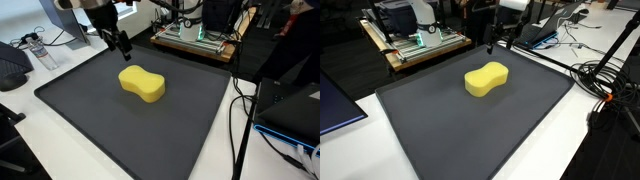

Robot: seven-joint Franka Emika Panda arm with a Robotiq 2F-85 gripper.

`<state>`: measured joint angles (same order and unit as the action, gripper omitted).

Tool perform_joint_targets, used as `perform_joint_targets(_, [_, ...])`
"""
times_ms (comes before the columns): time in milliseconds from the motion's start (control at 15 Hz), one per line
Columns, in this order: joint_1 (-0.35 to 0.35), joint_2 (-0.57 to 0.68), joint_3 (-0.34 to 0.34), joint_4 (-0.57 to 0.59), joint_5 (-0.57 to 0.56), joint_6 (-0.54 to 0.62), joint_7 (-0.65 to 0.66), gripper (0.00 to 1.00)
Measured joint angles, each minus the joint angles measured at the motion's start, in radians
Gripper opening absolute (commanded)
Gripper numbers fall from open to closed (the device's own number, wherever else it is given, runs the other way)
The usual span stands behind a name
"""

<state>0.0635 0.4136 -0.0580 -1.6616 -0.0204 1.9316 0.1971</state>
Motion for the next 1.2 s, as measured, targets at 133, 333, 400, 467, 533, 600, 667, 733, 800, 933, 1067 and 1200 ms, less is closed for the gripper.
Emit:
perform_joint_targets(133, [-0.021, 0.075, 0.0, 0.106, 0.001, -0.059, -0.005, 1.0])
perform_joint_targets(333, [-0.048, 0.184, 0.0, 0.258, 0.003, -0.131, -0.007, 1.0])
perform_joint_targets(400, [-0.052, 0.222, 0.0, 0.31, 0.004, -0.15, -0.007, 1.0])
perform_joint_targets(467, [-0.052, 0.257, 0.002, 0.358, 0.004, -0.17, -0.007, 1.0])
perform_joint_targets(533, [-0.05, 0.291, 0.007, 0.405, 0.004, -0.195, -0.007, 1.0])
perform_joint_targets(600, [-0.044, 0.324, 0.012, 0.449, 0.004, -0.222, -0.007, 1.0])
perform_joint_targets(667, [-0.035, 0.354, 0.018, 0.489, 0.004, -0.249, -0.007, 1.0])
perform_joint_targets(733, [-0.023, 0.381, 0.022, 0.524, 0.002, -0.277, -0.006, 1.0])
perform_joint_targets(800, [-0.006, 0.405, 0.025, 0.554, -0.002, -0.305, -0.004, 1.0])
perform_joint_targets(933, [0.036, 0.441, 0.027, 0.596, -0.017, -0.348, 0.001, 1.0])
perform_joint_targets(1067, [0.081, 0.461, 0.028, 0.613, -0.04, -0.374, 0.006, 1.0])
perform_joint_targets(1200, [0.124, 0.468, 0.029, 0.615, -0.061, -0.377, 0.007, 1.0])
